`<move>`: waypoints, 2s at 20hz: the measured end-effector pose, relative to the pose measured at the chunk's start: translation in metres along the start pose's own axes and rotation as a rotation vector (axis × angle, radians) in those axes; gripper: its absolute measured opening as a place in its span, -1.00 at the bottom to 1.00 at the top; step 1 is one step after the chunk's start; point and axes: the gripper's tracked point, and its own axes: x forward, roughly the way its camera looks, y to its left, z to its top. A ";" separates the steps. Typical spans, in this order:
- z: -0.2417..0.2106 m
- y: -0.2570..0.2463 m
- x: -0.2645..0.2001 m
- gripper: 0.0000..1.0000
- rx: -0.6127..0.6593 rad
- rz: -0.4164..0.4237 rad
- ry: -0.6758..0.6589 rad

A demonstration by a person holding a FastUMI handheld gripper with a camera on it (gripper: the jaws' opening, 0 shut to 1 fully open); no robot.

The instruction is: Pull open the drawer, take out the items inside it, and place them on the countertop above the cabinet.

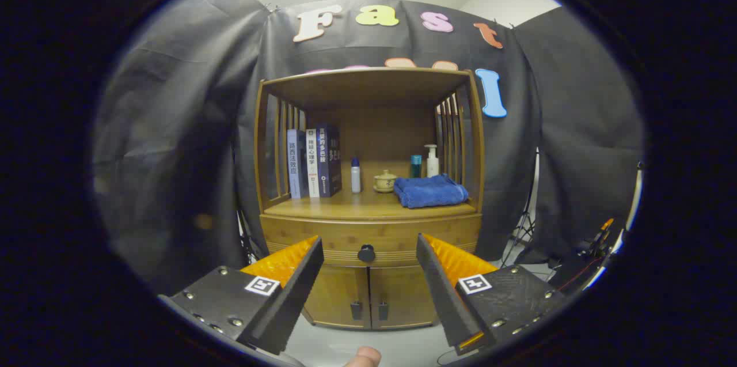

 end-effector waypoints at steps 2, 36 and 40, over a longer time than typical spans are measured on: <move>-0.002 -0.001 0.001 0.94 -0.010 -0.002 0.009; -0.043 0.047 0.046 0.94 -0.036 -0.011 0.003; -0.064 0.041 0.087 0.94 -0.024 -0.024 0.011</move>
